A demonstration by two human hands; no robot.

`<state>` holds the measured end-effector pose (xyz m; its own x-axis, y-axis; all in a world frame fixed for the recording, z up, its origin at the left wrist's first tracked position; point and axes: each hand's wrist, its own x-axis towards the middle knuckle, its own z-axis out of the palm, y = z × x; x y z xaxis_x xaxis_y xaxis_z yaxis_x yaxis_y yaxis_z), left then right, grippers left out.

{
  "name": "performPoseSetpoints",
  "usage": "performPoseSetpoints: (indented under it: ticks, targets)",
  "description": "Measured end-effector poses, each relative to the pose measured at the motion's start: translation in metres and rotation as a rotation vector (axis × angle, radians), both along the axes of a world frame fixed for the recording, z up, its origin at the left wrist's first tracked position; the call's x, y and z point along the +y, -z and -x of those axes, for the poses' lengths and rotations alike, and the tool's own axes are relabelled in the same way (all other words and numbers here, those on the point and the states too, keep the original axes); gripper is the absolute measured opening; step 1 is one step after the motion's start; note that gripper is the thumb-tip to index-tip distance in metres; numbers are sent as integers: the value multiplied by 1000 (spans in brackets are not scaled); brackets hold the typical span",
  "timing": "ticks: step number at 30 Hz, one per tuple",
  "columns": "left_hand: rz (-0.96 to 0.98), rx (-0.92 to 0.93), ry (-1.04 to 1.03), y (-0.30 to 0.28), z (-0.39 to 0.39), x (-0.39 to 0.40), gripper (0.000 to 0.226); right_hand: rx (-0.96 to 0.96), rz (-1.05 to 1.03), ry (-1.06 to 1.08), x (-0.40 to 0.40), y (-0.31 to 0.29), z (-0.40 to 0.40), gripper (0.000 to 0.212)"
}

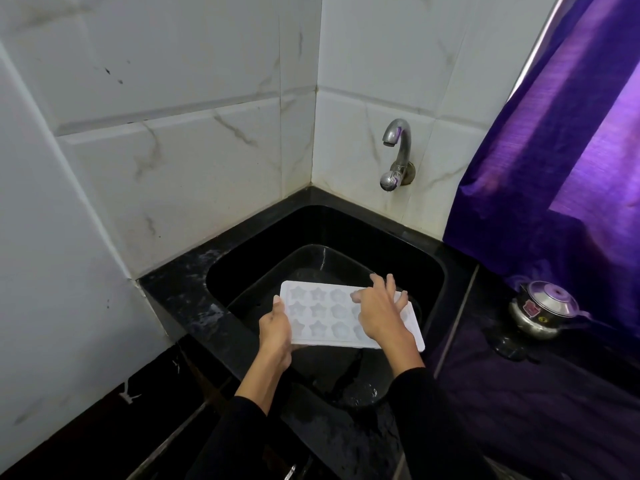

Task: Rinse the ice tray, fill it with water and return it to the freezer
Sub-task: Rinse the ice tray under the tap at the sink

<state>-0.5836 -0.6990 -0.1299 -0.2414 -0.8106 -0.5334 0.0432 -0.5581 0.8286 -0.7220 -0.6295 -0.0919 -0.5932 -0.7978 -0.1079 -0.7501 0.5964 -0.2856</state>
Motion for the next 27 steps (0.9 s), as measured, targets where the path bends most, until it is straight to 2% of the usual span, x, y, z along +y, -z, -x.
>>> performPoseSetpoints:
  ticks: [5, 10, 16, 27]
  targets:
    - [2, -12, -4, 1, -3, 2, 49, -55, 51, 28, 1, 7, 3, 43]
    - [5, 2, -9, -3, -1, 5, 47, -78, 191, 0, -1, 9, -6, 61]
    - [1, 3, -1, -3, 0, 9, 48, -65, 77, -82, -3, 4, -14, 78]
    - [5, -9, -9, -2, 0, 10, 46, -4, 21, -97, -3, 2, -20, 76]
